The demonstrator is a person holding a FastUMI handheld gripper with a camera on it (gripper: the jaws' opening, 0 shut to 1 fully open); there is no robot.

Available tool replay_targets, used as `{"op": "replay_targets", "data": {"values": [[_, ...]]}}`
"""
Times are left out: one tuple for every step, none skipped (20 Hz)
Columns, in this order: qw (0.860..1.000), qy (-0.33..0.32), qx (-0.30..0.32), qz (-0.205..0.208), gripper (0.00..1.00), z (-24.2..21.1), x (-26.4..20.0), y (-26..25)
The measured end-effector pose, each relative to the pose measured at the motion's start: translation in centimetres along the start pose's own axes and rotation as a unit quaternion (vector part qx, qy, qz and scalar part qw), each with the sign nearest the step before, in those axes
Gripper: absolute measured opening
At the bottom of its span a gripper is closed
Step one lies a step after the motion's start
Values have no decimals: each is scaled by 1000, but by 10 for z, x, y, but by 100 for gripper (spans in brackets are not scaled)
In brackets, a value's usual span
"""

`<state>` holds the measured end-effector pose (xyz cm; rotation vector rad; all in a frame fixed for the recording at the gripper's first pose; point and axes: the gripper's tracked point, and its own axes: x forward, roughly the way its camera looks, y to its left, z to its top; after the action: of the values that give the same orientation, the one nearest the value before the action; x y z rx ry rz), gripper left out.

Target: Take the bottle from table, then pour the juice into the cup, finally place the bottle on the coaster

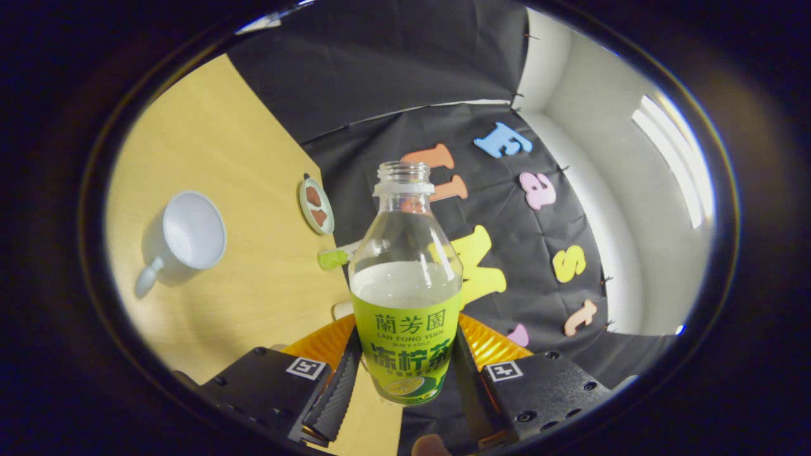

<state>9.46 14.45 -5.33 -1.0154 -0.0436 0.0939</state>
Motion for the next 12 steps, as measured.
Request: {"op": "replay_targets", "data": {"values": [[999, 0, 33, 6, 77, 0, -2, -1], [998, -2, 64, 12, 77, 2, -3, -2], [995, -7, 94, 15, 77, 3, -5, -4], [992, -12, 123, 17, 77, 4, -5, -3], [988, -16, 153, 18, 77, 3, -6, -5], [983, -21, 183, 20, 77, 1, -6, -9], [977, -24, 213, 24, 77, -2, -7, -12], [970, -29, 241, 27, 77, -6, -5, -17], [962, -30, 268, 29, 77, -10, -2, -21], [954, -29, 295, 33, 77, -16, 3, -24], [945, -25, 323, 41, 77, -21, 5, -25], [934, -19, 353, 52, 77, -26, 11, -24]]}}
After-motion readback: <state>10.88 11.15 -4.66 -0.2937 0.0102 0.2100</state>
